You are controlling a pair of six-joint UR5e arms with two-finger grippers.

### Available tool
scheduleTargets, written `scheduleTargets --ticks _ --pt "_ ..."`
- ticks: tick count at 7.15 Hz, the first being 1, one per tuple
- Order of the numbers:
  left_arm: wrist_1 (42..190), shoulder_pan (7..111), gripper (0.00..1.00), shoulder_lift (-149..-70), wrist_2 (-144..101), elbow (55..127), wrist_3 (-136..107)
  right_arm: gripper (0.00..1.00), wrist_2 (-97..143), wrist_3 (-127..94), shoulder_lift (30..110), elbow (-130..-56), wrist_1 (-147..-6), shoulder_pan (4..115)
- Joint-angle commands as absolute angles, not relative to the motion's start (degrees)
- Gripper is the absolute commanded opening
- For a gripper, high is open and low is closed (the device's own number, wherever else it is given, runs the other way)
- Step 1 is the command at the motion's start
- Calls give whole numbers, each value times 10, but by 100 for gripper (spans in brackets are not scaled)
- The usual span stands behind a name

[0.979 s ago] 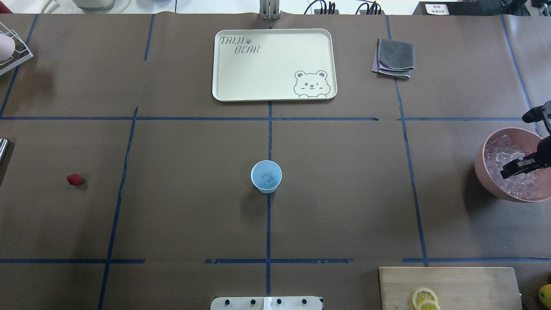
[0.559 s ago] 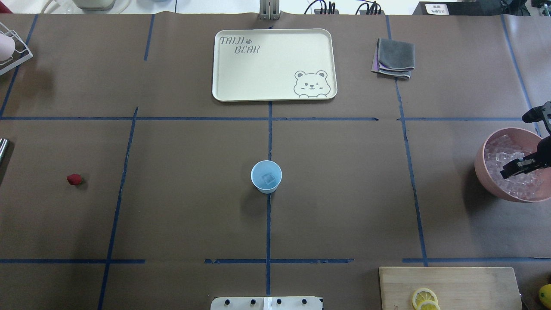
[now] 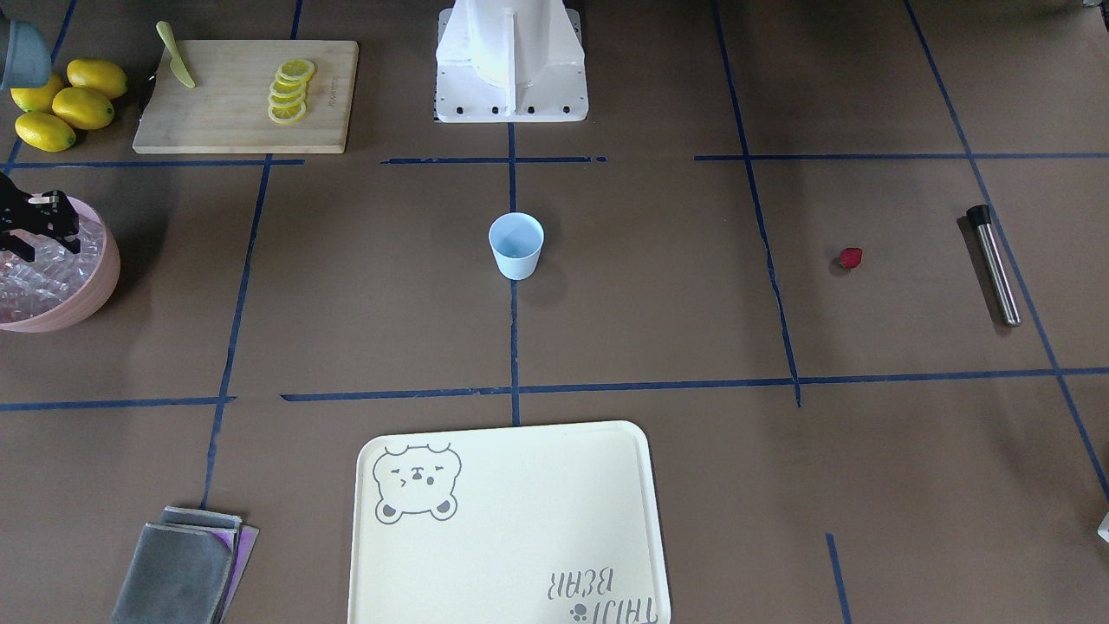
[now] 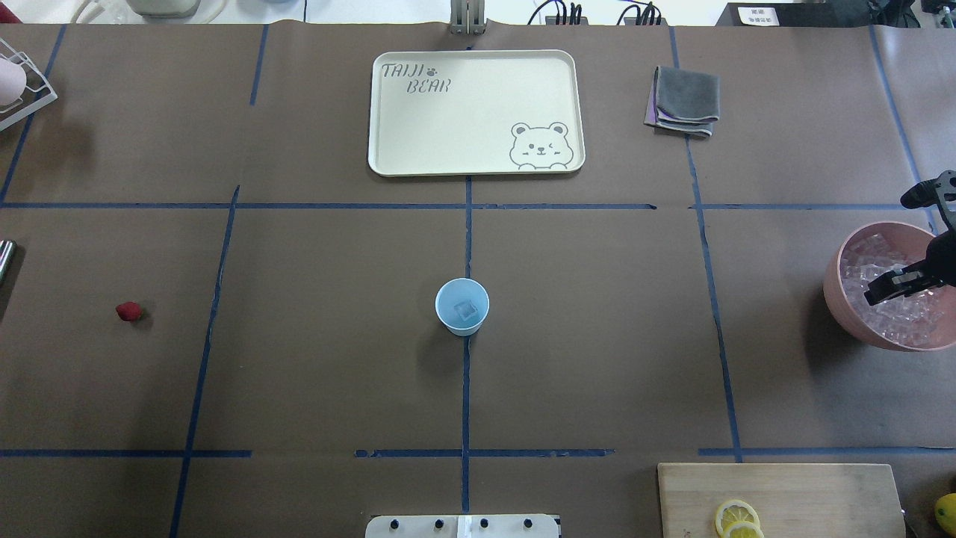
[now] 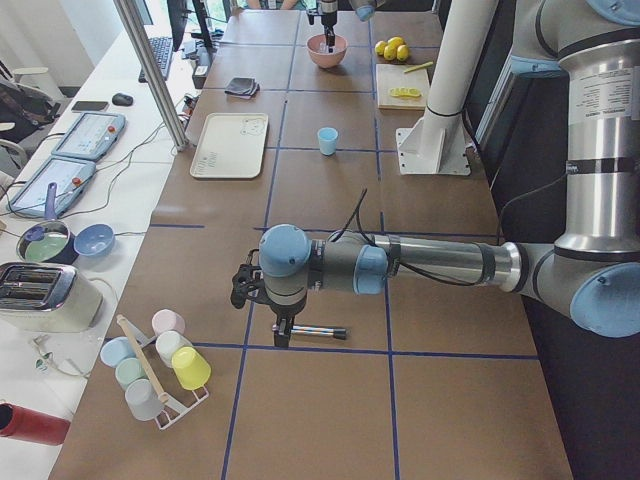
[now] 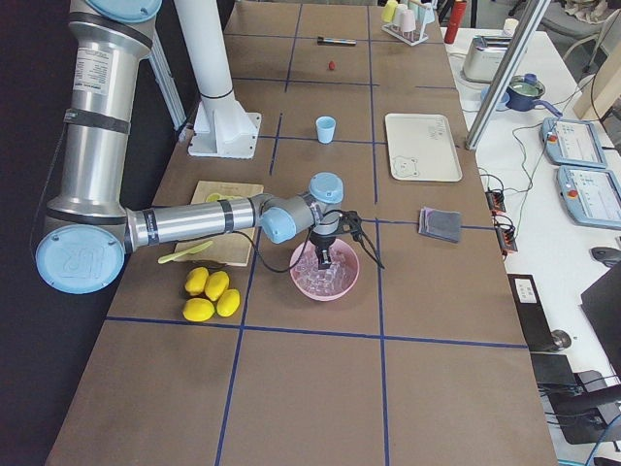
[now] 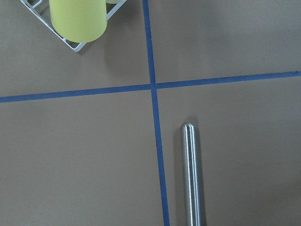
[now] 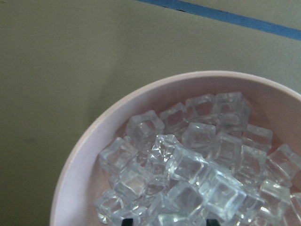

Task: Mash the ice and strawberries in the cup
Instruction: 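Lower the right gripper into the bowl and grasp another ice cube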

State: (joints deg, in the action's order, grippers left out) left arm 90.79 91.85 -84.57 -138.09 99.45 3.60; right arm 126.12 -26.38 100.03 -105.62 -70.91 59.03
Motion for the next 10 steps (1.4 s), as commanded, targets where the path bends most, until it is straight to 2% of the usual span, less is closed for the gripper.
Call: scheduleTargets --ticks 1,2,3,4,5,8,9,10 --pt "908 918 100 -846 -1382 995 36 52 1261 -264 1002 -1056 -708 591" --pt "908 919 100 -846 -1382 995 36 33 1261 -264 1004 -1056 -708 592" --pt "908 918 100 -846 -1382 995 36 6 1261 -263 1006 -1057 -707 592" --pt "907 918 100 -846 -1382 995 36 0 1259 -262 1007 -1062 -707 594" --pt "907 918 100 -846 -1383 995 36 0 1259 -262 1008 -1067 -707 596" --pt "907 919 100 -840 -1382 1003 36 0 1266 -262 1017 -1162 -765 625" --pt "906 919 100 -840 -1382 1003 36 0 1267 -262 994 -1193 -817 626" --pt "907 919 100 -838 -1382 1003 36 0 1267 -264 921 -1199 -897 626"
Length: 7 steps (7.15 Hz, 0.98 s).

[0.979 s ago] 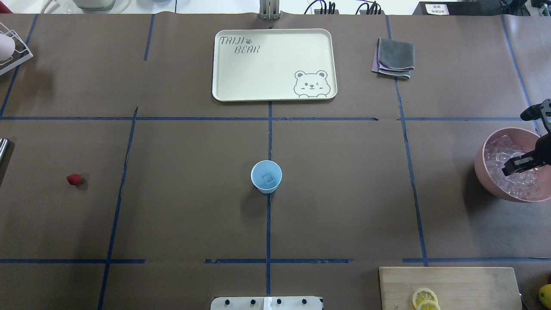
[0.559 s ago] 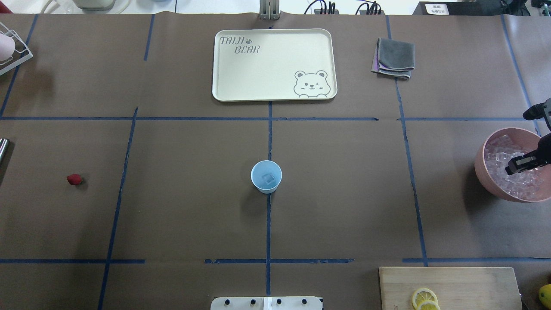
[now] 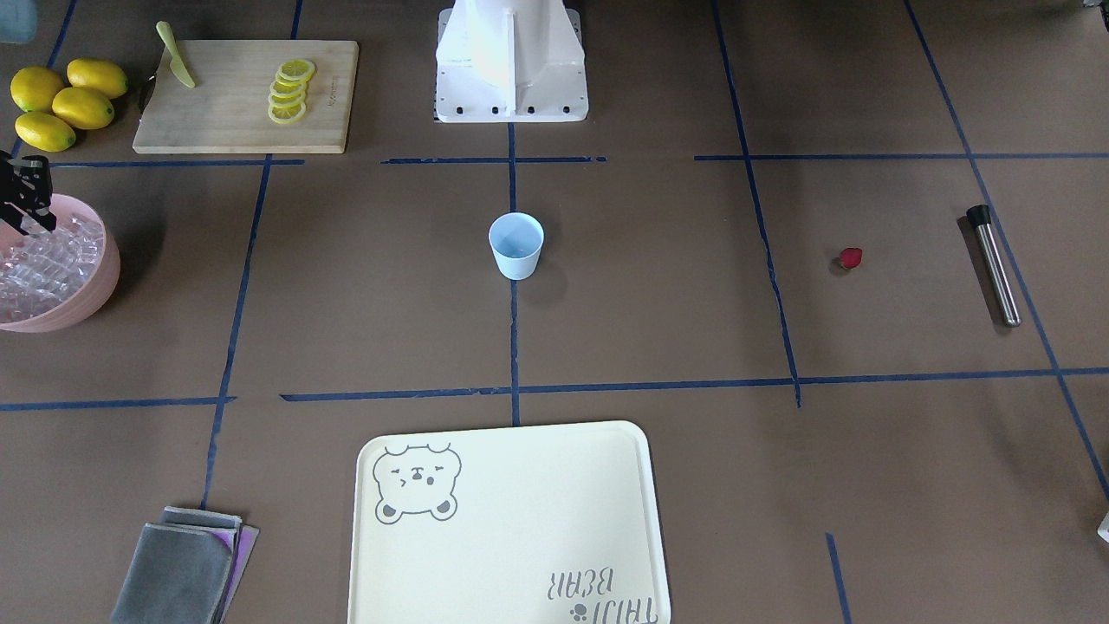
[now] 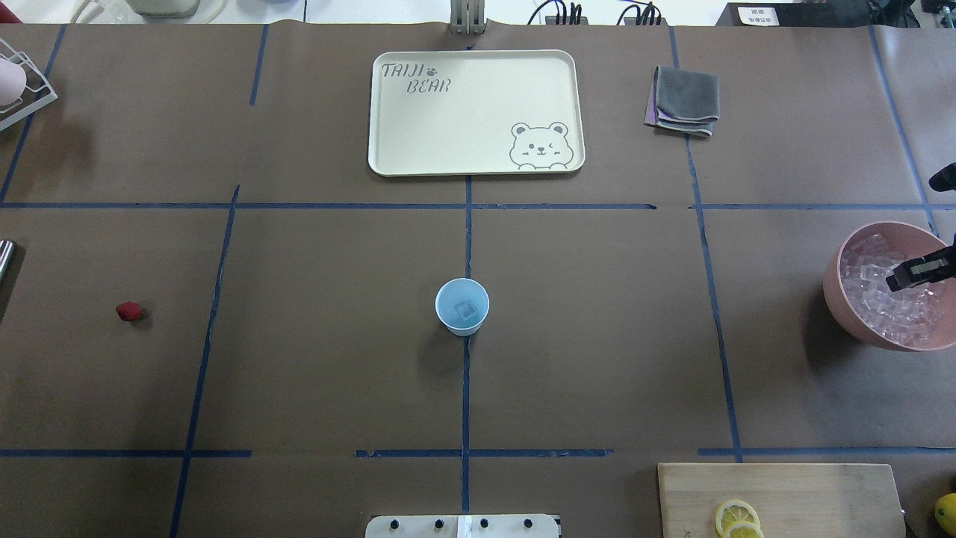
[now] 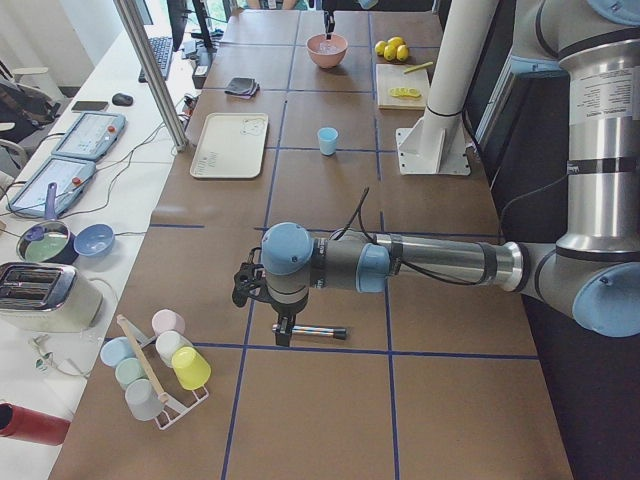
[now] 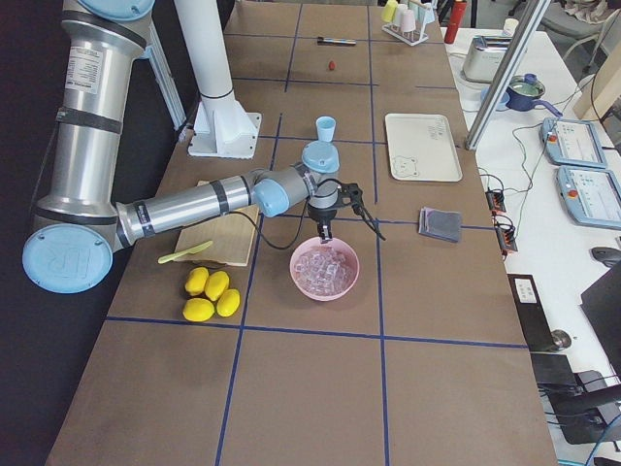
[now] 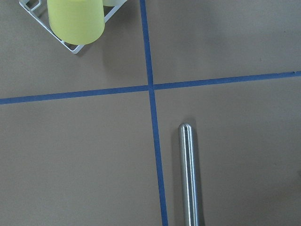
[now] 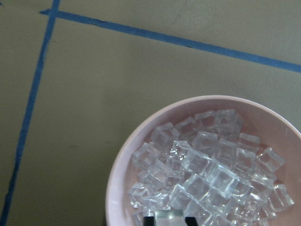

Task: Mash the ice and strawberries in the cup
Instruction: 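Carry the ice cube with the right gripper over the blue cup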

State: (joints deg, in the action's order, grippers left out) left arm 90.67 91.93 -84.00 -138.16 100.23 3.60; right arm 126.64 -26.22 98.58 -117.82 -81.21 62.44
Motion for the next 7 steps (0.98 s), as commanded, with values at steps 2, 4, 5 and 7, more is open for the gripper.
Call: scheduleTargets --ticks 2,4,5,7 --pt "906 918 100 -837 -1382 1003 36 0 1246 -288 788 -1193 -1009 559" --pt "906 919 100 -836 -1381 1002 36 0 1184 -446 672 -1169 -1040 438" --pt "906 919 100 -836 -1381 1002 36 0 1160 -520 612 -1138 -1040 389" --pt "906 919 100 -836 -1381 1000 36 0 1121 -623 490 -1054 -1037 320"
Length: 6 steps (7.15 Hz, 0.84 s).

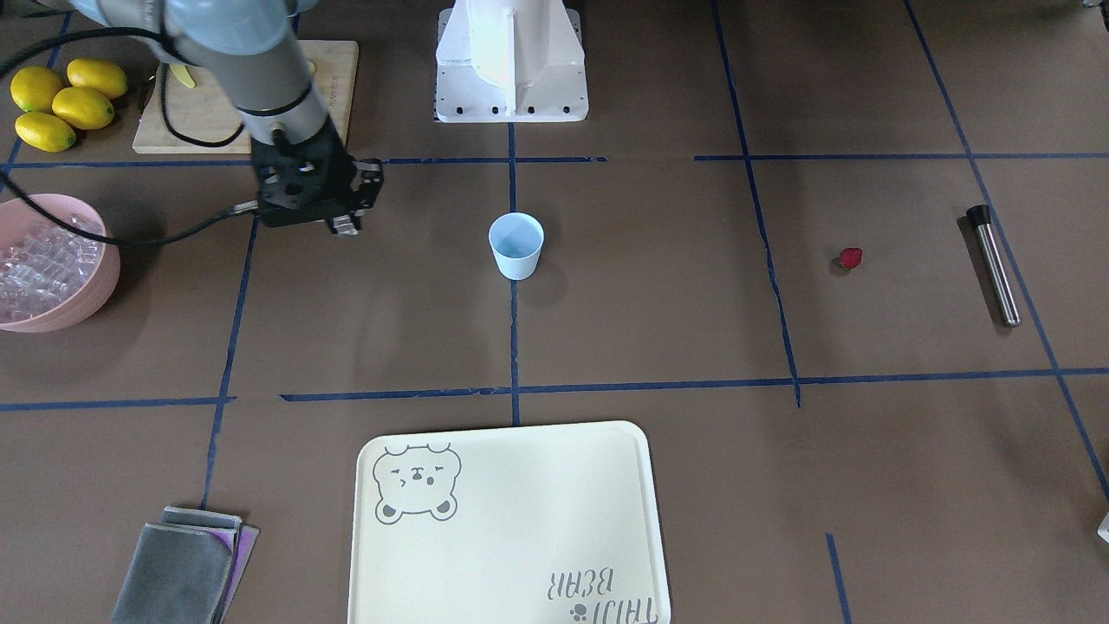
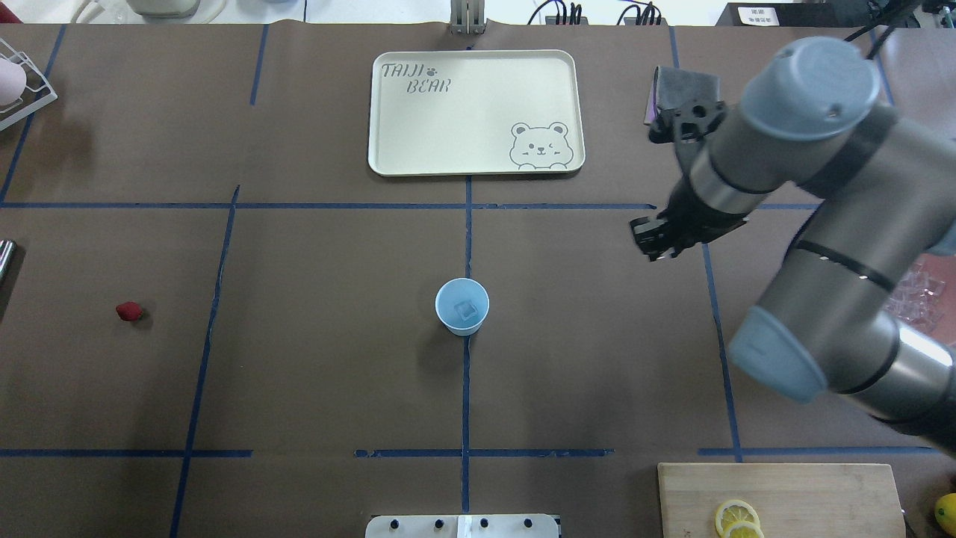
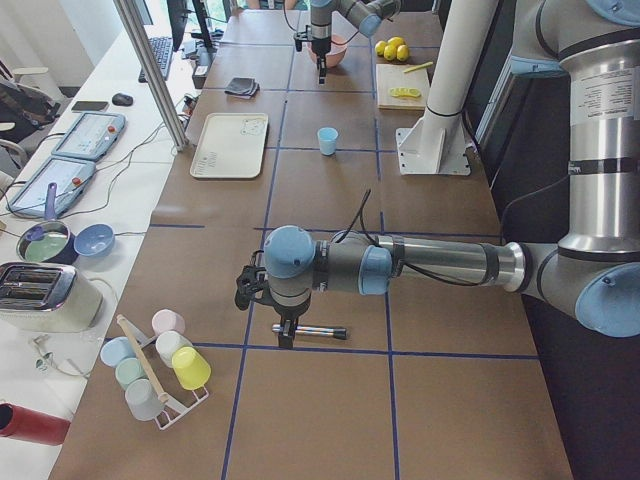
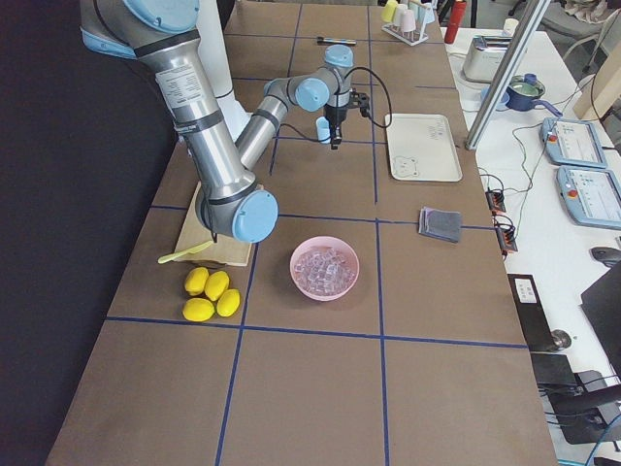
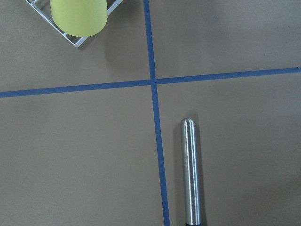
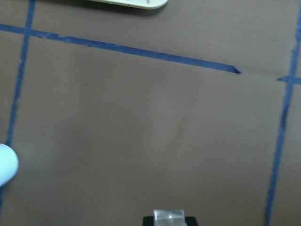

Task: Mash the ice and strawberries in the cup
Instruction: 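Carry the ice cube with the right gripper over the blue cup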

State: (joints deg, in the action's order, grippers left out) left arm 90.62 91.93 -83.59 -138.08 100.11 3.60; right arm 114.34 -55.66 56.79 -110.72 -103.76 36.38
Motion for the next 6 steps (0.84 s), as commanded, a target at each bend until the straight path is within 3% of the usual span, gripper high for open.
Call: scheduleTargets --ticks 1,2,6 --pt "907 919 100 -836 -1381 999 36 0 1096 -661 436 -999 -1029 296" --pt "907 919 100 -836 -1381 999 36 0 1094 -683 389 -951 -1029 285" --pt "907 918 100 -836 -1380 1000 36 0 1083 -689 384 -925 -1027 269"
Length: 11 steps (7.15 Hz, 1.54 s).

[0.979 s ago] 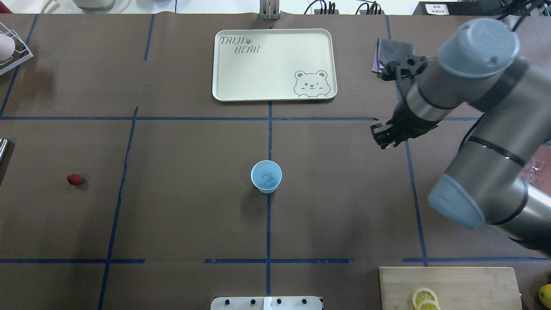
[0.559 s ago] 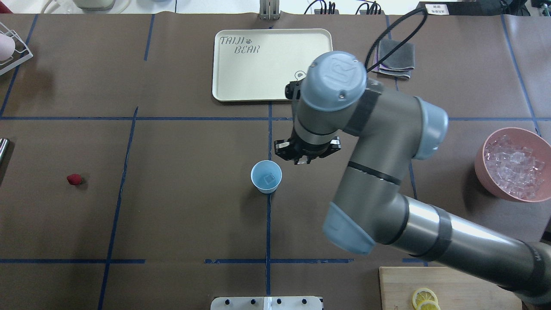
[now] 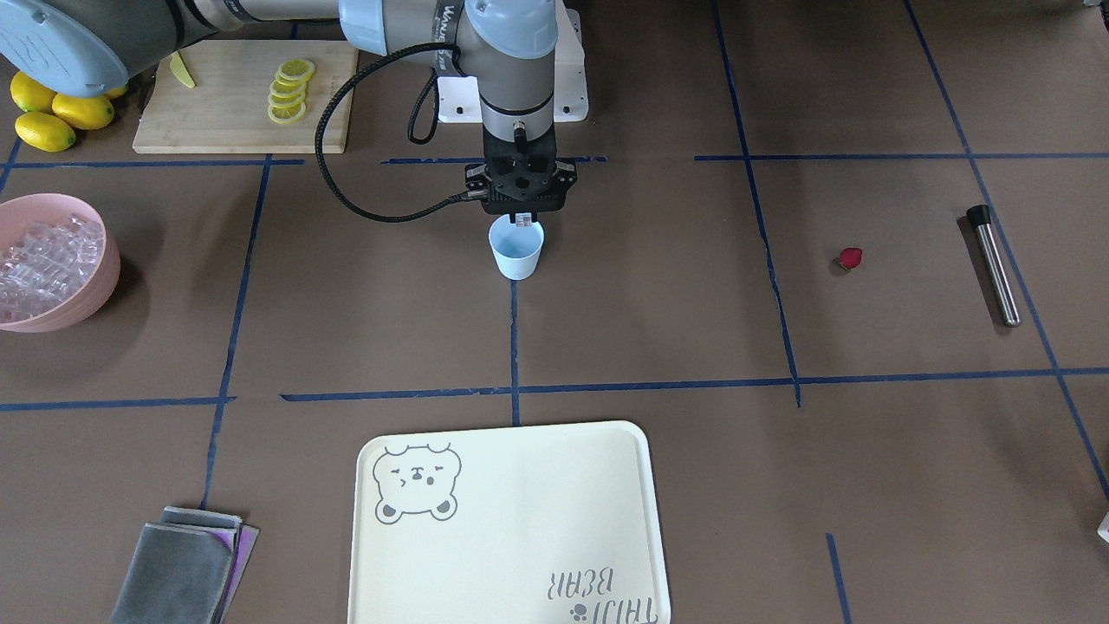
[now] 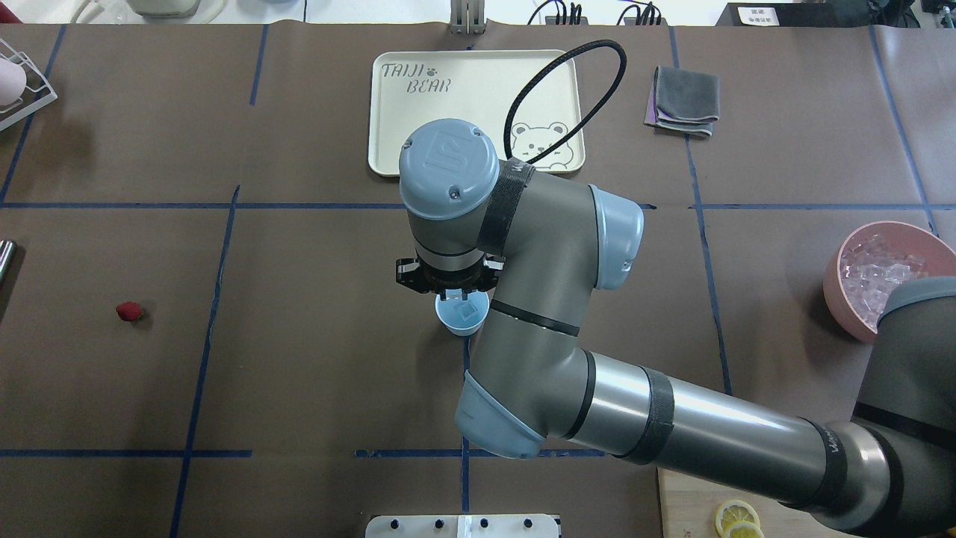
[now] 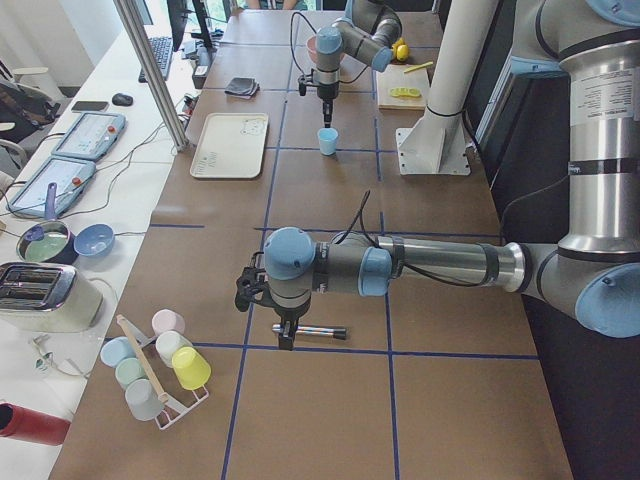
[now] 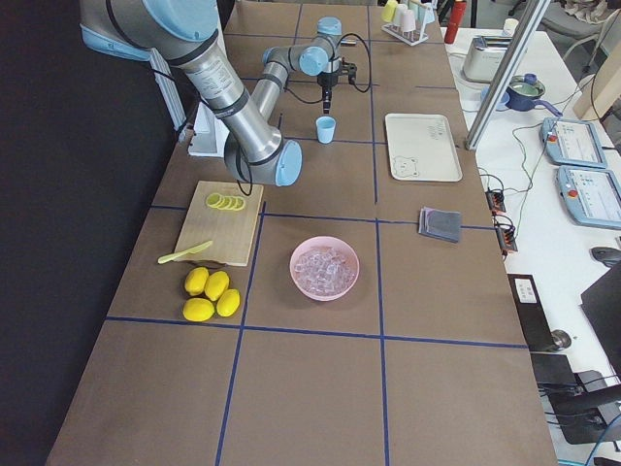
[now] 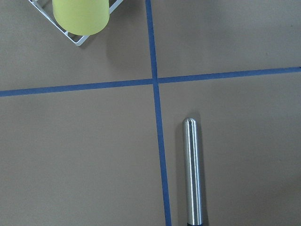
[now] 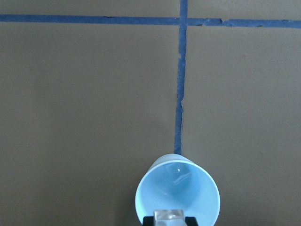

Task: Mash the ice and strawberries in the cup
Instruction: 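Open the right gripper to drop the ice cube into the cup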

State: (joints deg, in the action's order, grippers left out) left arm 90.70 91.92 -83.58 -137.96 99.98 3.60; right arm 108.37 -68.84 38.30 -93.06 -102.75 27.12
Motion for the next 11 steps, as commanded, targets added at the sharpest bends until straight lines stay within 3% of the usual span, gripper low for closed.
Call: scheduleTargets --ticks 1,4,6,7,8,9,11 --pt "907 919 100 -836 -1380 1000 36 0 1083 -689 385 -923 -1027 267" --pt "907 919 100 -836 -1379 999 36 5 1082 -689 392 -920 -1027 262" --pt "907 919 100 -836 -1378 999 36 27 1083 -689 393 -920 -1028 261" --pt "907 918 100 -836 -1378 999 36 46 1083 -689 393 -920 -1027 260" --pt "907 919 100 -836 -1378 999 36 54 1083 -689 393 -920 -1027 260" --pt "907 919 100 -836 -1378 1000 36 67 1083 -689 393 -921 -1027 260" --pt "907 919 100 -837 -1378 1002 36 79 1082 -689 395 -925 -1027 260"
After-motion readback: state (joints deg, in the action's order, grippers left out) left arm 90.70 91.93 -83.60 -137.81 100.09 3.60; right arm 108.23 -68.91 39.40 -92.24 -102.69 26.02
